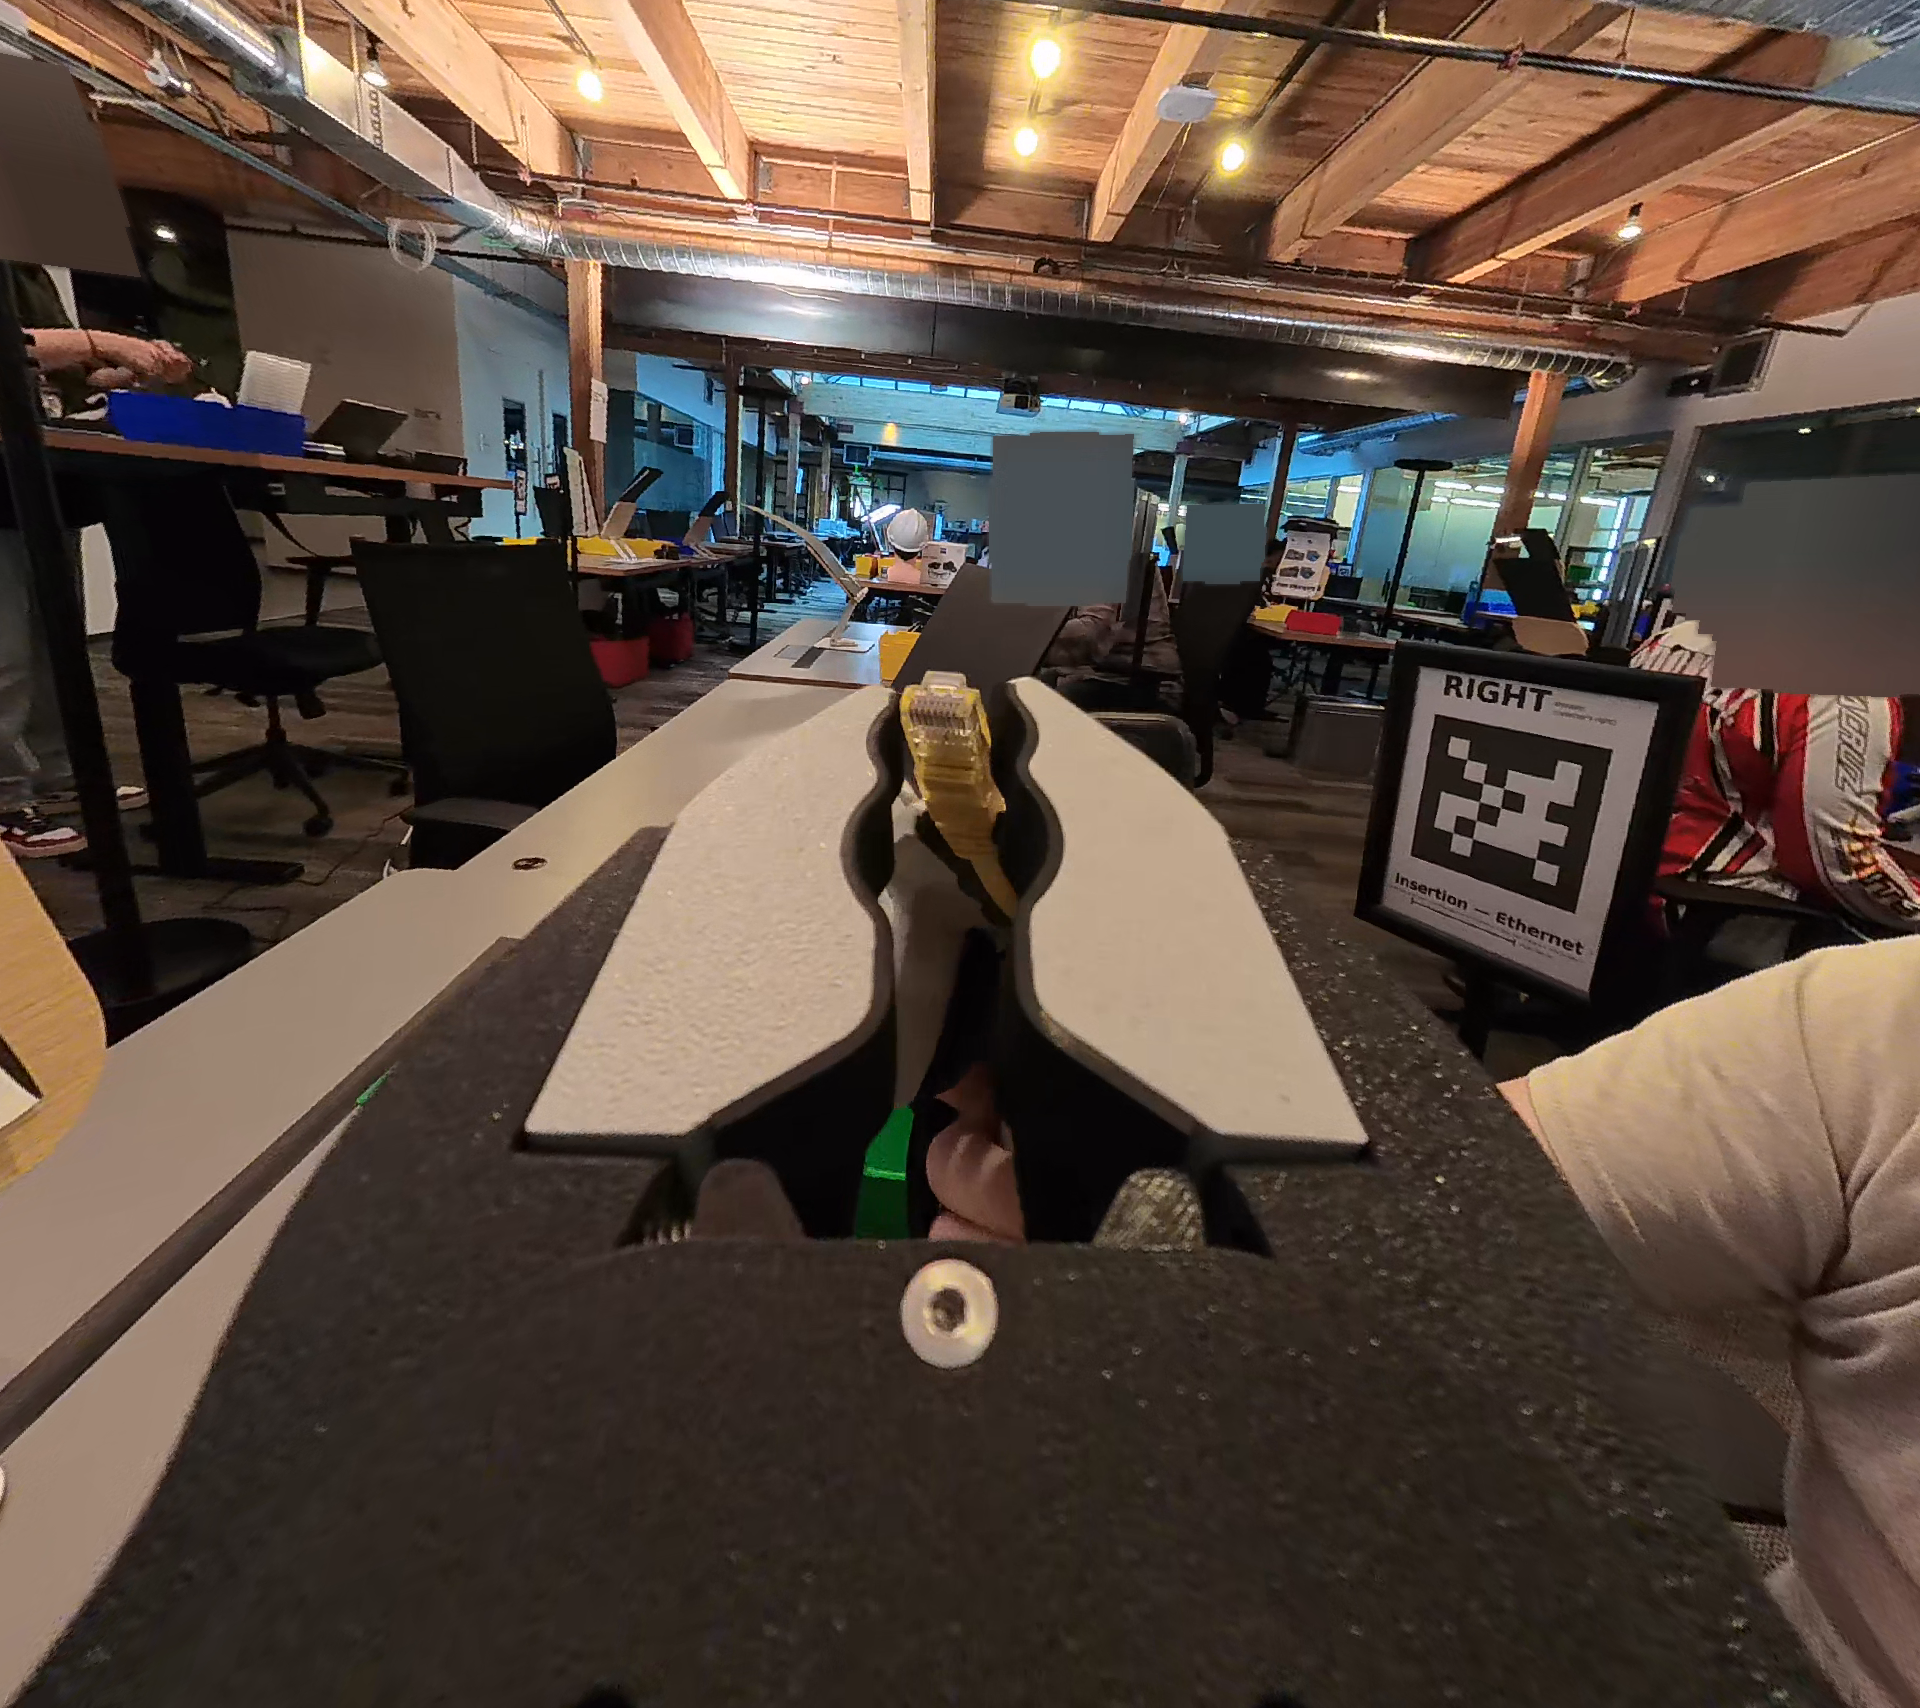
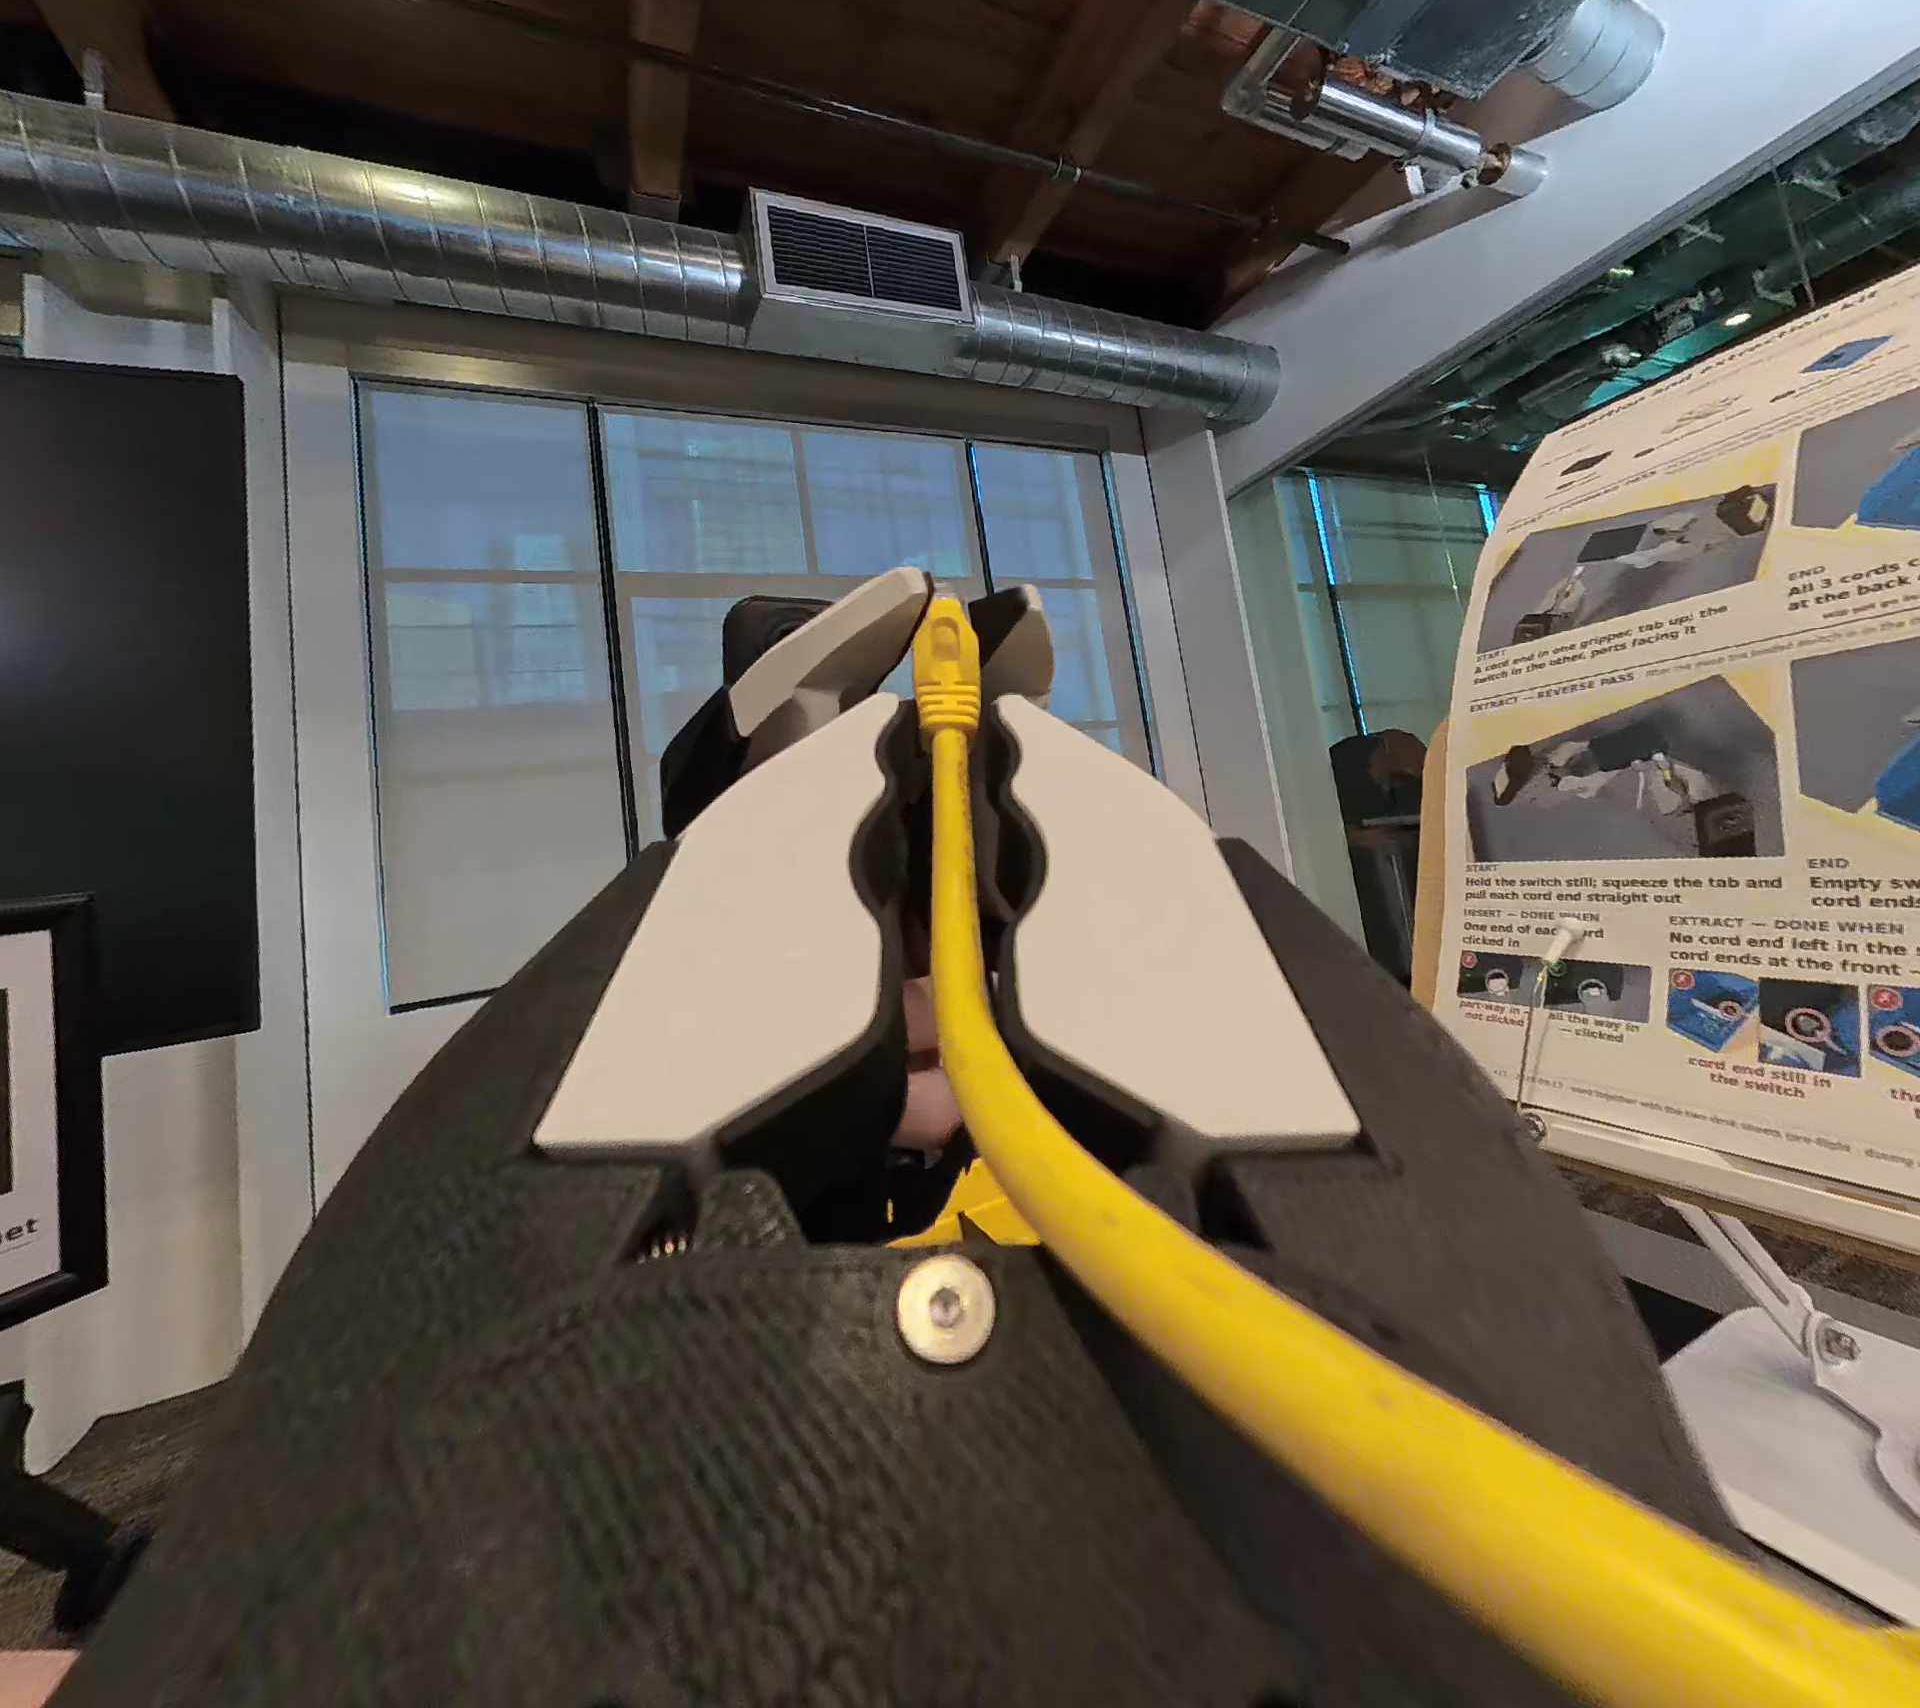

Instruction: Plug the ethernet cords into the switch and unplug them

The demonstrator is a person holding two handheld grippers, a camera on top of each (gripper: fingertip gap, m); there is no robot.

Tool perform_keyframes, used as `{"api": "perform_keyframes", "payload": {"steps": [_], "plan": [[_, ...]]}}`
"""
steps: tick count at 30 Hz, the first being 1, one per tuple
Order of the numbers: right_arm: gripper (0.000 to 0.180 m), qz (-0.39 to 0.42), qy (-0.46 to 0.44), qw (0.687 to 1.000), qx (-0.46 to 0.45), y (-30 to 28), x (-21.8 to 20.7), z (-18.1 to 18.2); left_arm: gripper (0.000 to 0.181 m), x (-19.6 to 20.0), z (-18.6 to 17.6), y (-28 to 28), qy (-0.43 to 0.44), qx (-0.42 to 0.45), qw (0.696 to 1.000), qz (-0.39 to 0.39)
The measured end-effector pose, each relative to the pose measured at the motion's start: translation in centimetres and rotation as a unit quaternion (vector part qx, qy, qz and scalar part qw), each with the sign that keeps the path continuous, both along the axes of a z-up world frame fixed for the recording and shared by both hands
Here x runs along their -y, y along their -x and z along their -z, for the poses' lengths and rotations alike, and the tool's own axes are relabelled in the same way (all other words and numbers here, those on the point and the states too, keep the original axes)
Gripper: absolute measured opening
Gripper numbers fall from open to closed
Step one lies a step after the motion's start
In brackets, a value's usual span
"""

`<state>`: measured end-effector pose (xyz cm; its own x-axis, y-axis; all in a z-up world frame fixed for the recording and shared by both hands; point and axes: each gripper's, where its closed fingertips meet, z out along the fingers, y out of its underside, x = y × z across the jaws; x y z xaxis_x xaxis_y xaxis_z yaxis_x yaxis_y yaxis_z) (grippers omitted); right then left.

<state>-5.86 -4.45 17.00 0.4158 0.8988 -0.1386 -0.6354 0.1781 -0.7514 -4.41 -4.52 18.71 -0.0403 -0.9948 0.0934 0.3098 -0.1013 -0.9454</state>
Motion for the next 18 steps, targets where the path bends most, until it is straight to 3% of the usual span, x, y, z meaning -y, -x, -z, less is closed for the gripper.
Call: {"api": "perform_keyframes", "payload": {"steps": [6, 9, 11, 13, 15, 18], "plan": [[0.011, -0.006, -0.006, 1.000, 0.005, 0.0, 0.2, 0.0, 0.016, 0.2, 0.1, -0.1, -0.011, -0.005, 1.000, -0.004], [0.012, 0.043, -0.029, 0.998, 0.047, 0.1, 0.0, 0.1, 0.018, -0.2, 0.2, 0.2, -0.008, -0.013, 1.000, -0.013], [0.012, 0.103, -0.032, 0.989, 0.098, 0.2, -1.0, 0.5, 0.024, -1.6, 0.6, 0.9, -0.014, -0.040, 0.997, -0.066], [0.012, 0.194, -0.029, 0.965, 0.174, 0.0, -2.9, 1.2, 0.040, -3.8, 1.0, 2.5, -0.030, -0.075, 0.985, -0.150], [0.012, 0.291, -0.011, 0.922, 0.254, -0.7, -5.2, 2.1, 0.042, -5.3, 0.8, 4.6, -0.042, -0.085, 0.971, -0.219], [0.012, 0.358, 0.021, 0.880, 0.313, -1.7, -7.3, 3.2, 0.041, -6.1, -0.2, 7.2, -0.022, -0.061, 0.963, -0.262]]}}
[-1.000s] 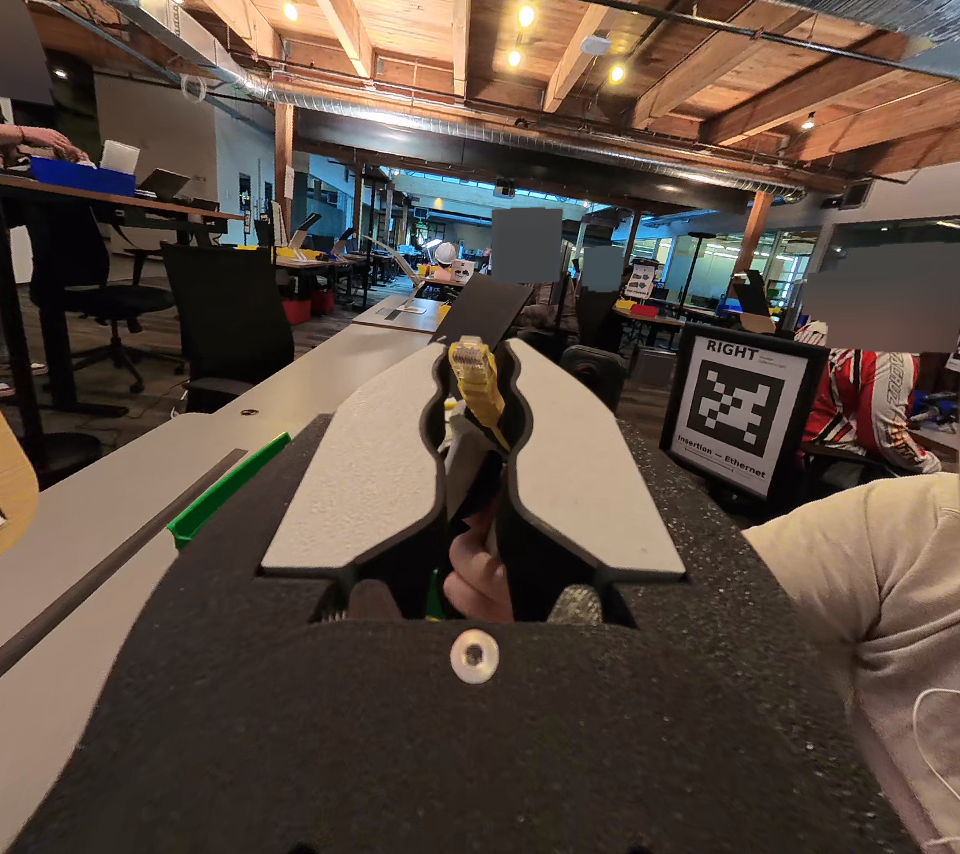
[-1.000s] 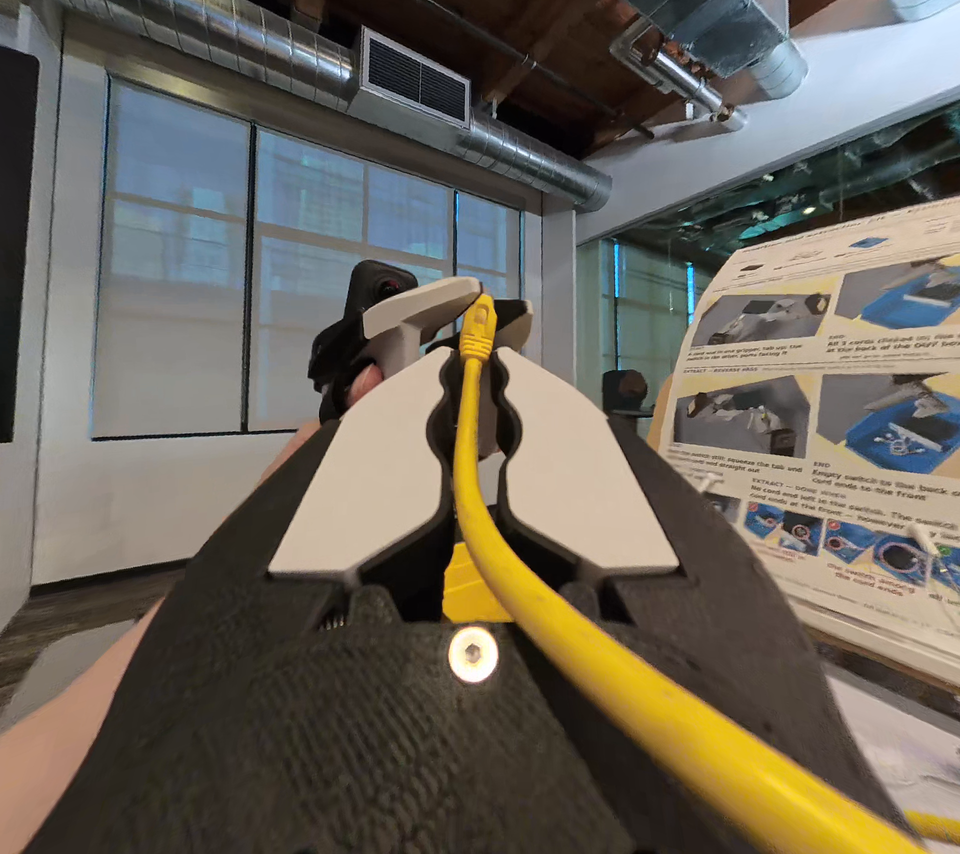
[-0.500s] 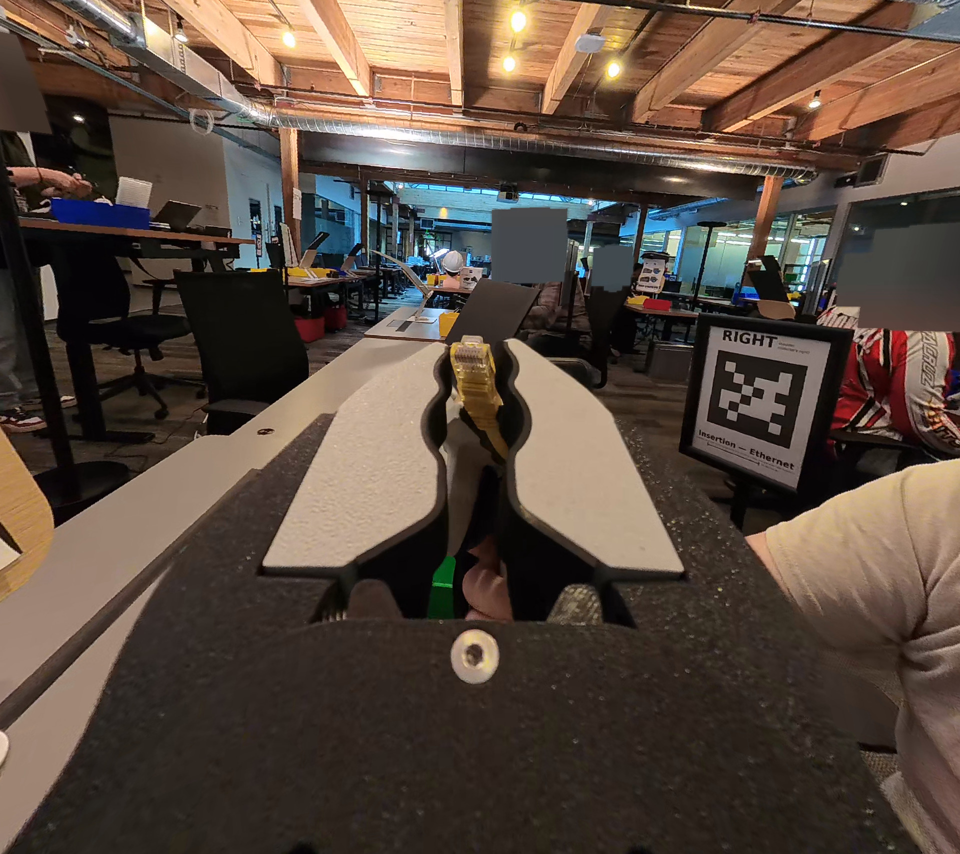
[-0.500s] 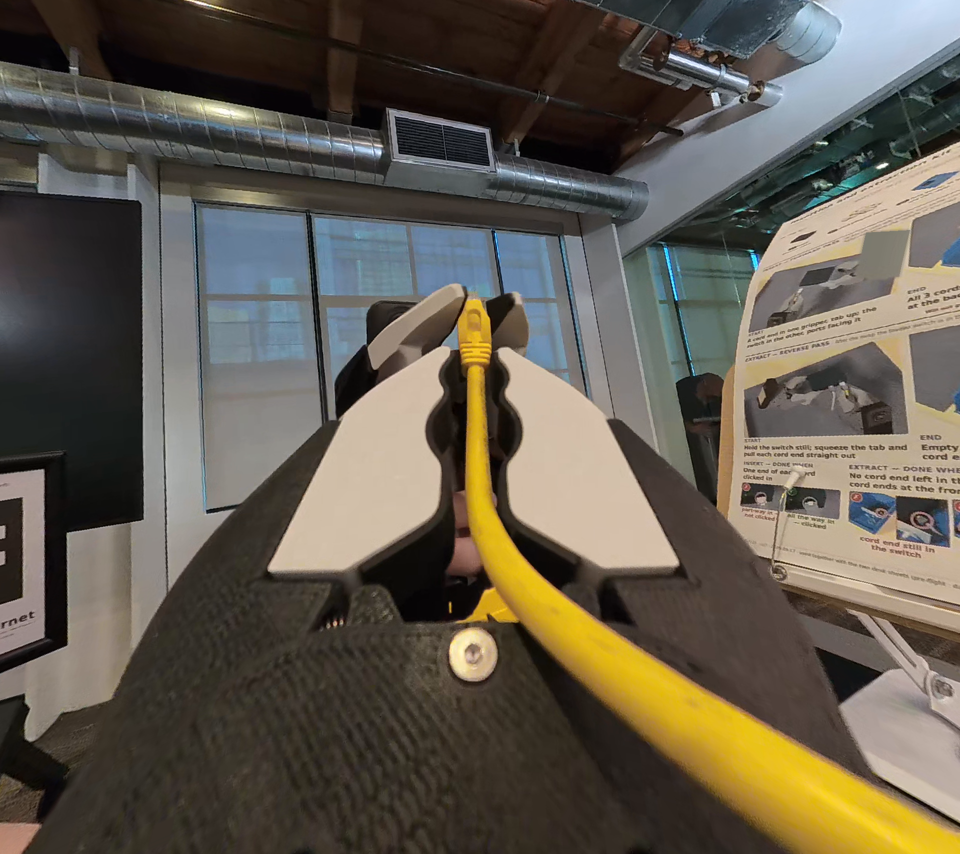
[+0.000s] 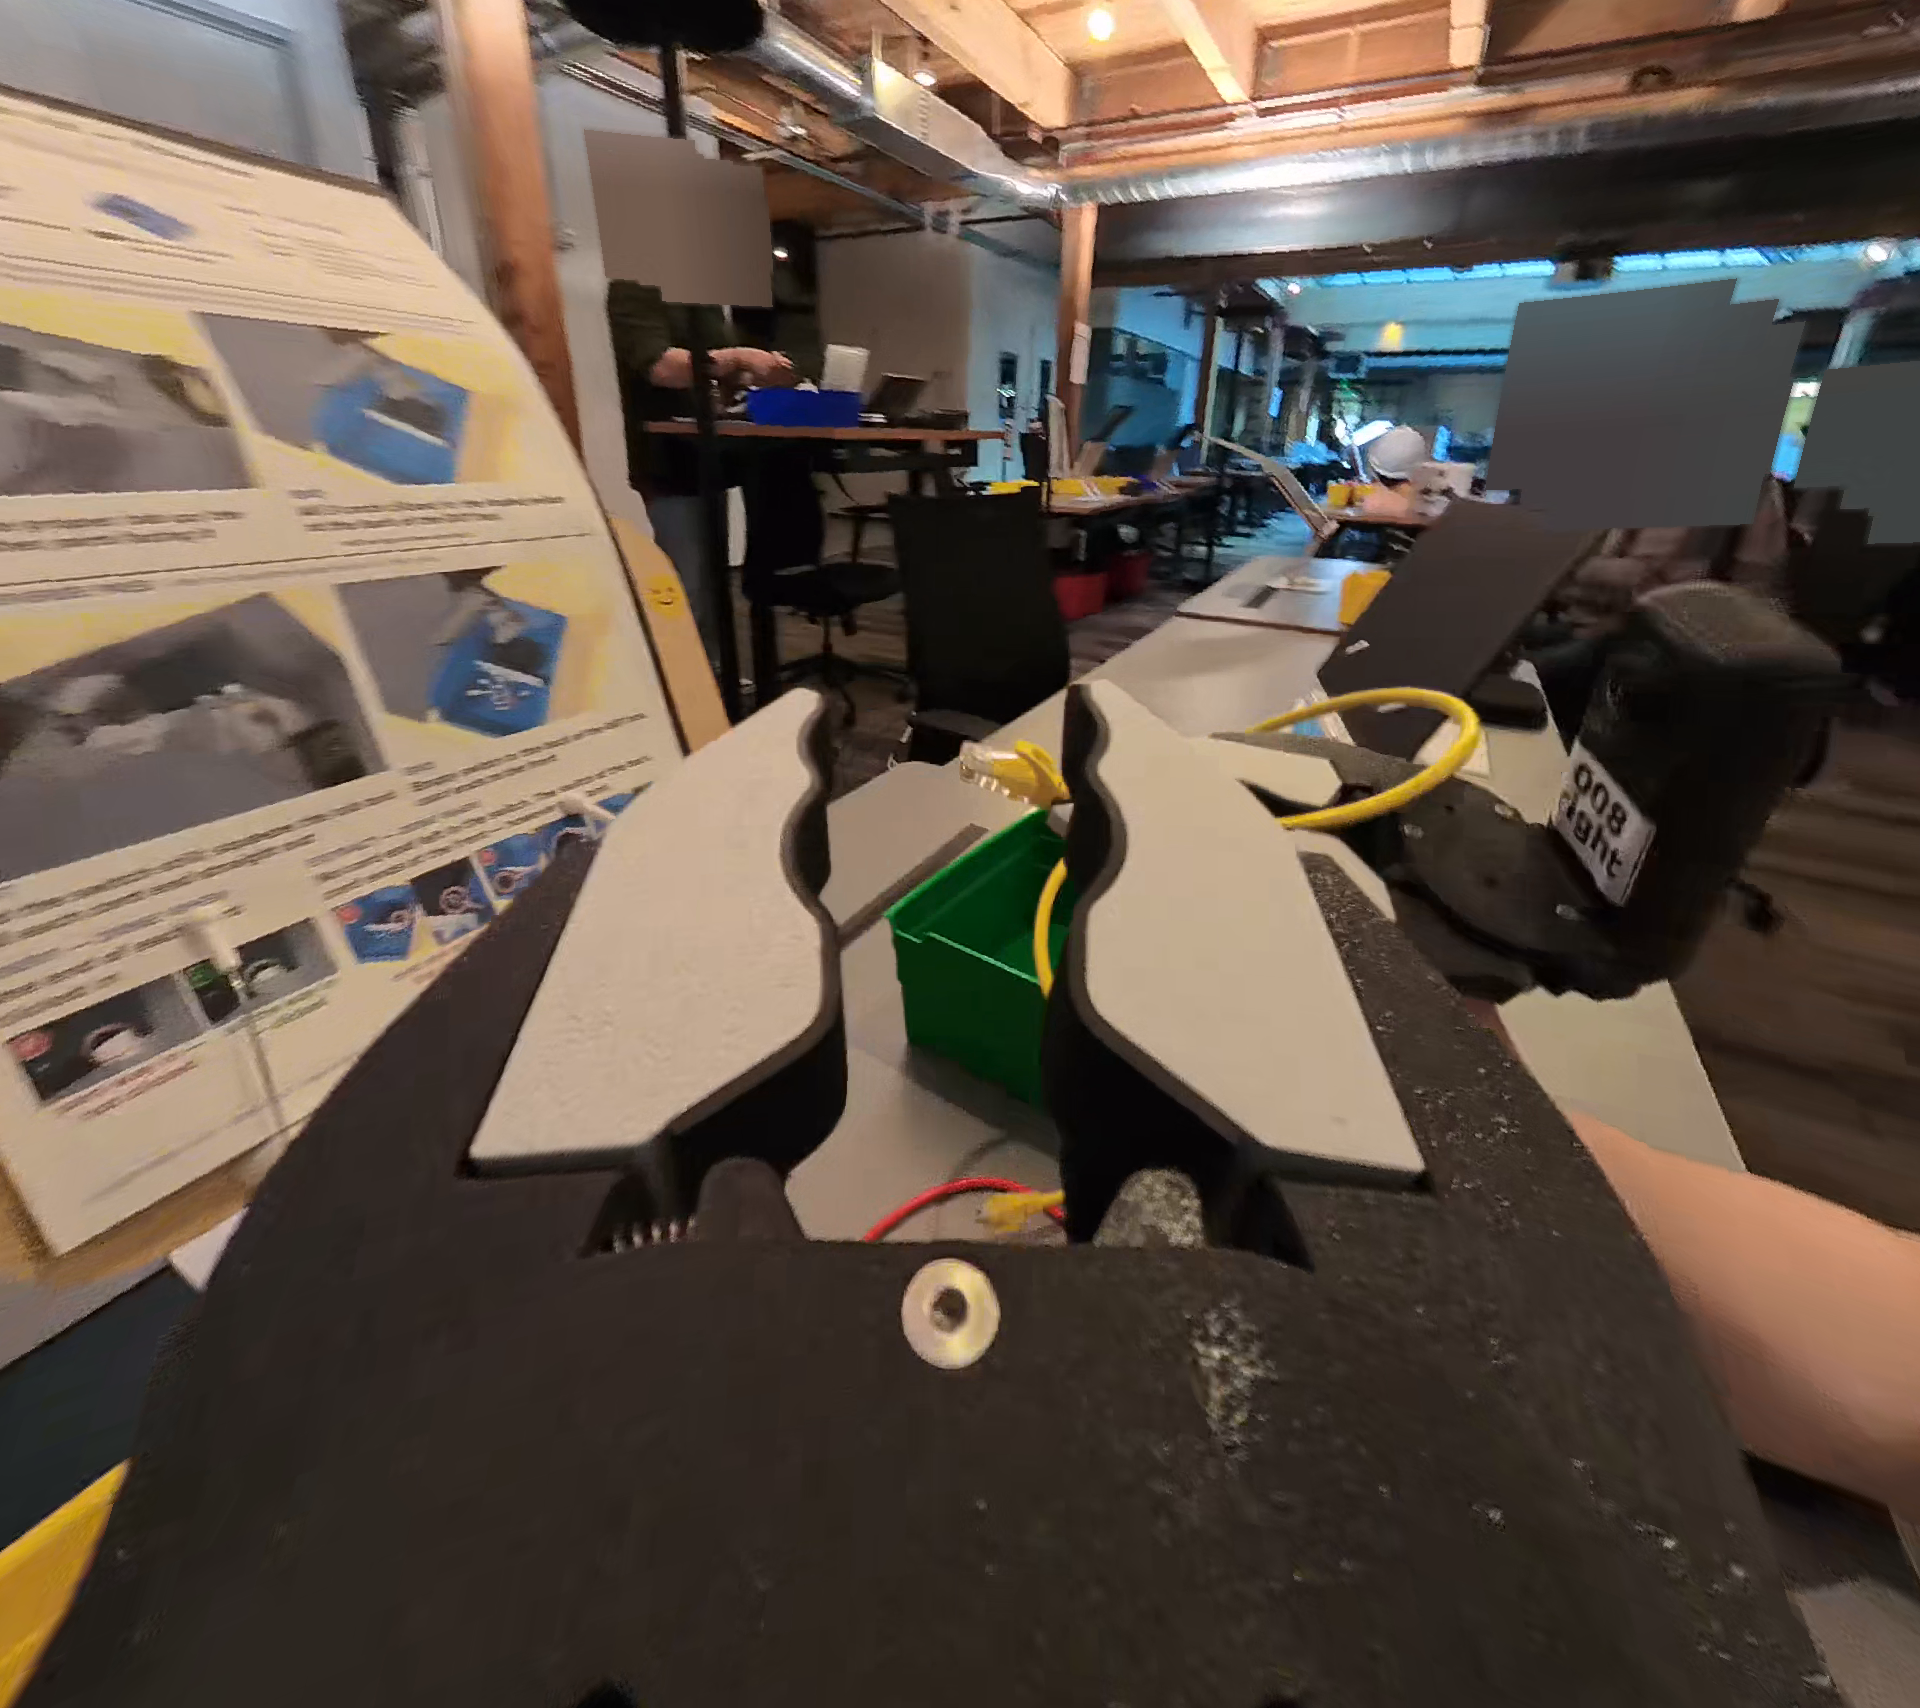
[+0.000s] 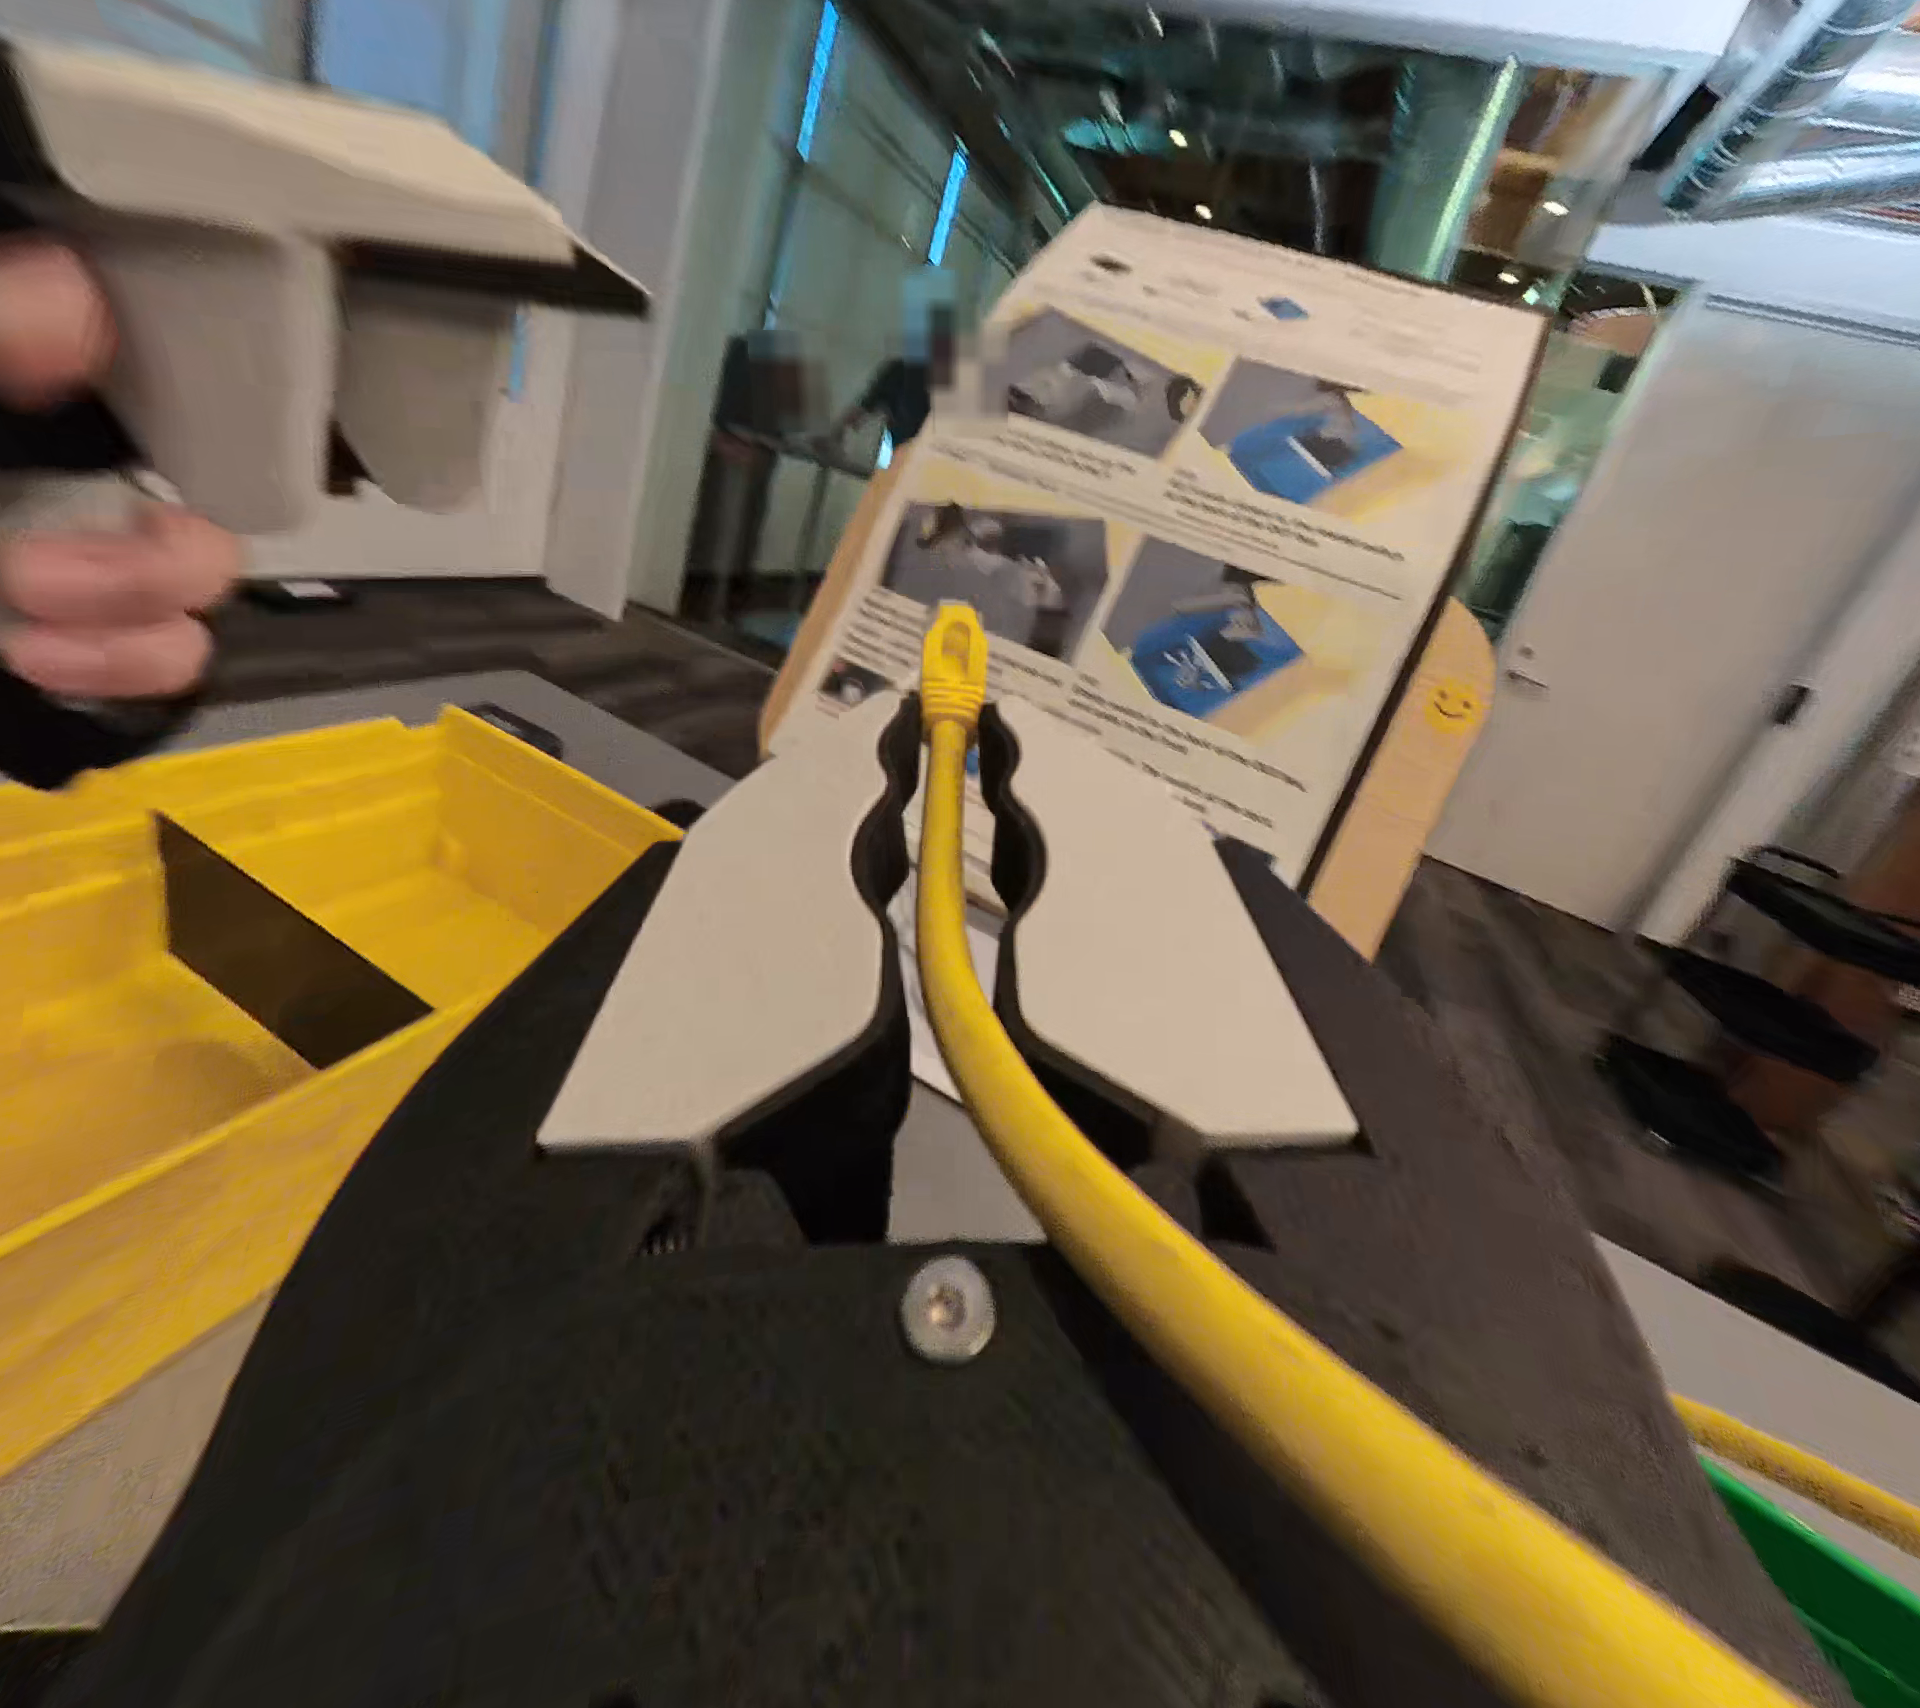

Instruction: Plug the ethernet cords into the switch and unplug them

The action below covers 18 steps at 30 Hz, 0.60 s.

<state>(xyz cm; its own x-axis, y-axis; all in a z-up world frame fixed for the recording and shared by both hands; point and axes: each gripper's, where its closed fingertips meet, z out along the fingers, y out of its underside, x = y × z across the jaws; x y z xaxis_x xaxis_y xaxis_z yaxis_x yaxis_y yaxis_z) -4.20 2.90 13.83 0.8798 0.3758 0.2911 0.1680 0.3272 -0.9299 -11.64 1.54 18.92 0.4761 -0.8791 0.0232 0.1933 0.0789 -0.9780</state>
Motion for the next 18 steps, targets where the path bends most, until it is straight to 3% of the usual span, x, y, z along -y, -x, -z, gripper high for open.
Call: {"api": "perform_keyframes", "payload": {"steps": [6, 11, 18], "plan": [[0.012, 0.041, 0.047, 0.998, 0.015, -1.4, -2.4, 2.3, 0.041, -0.6, -0.4, 2.5, 0.017, 0.004, 0.997, -0.071], [0.012, 0.045, 0.052, 0.997, 0.025, -2.0, -3.3, 3.0, 0.041, -0.2, 0.2, 2.2, 0.033, -0.019, 0.996, -0.086], [0.012, 0.031, 0.050, 0.998, 0.031, -1.7, -3.3, 3.1, 0.036, 0.0, 2.8, 0.9, 0.092, -0.105, 0.981, -0.136]]}}
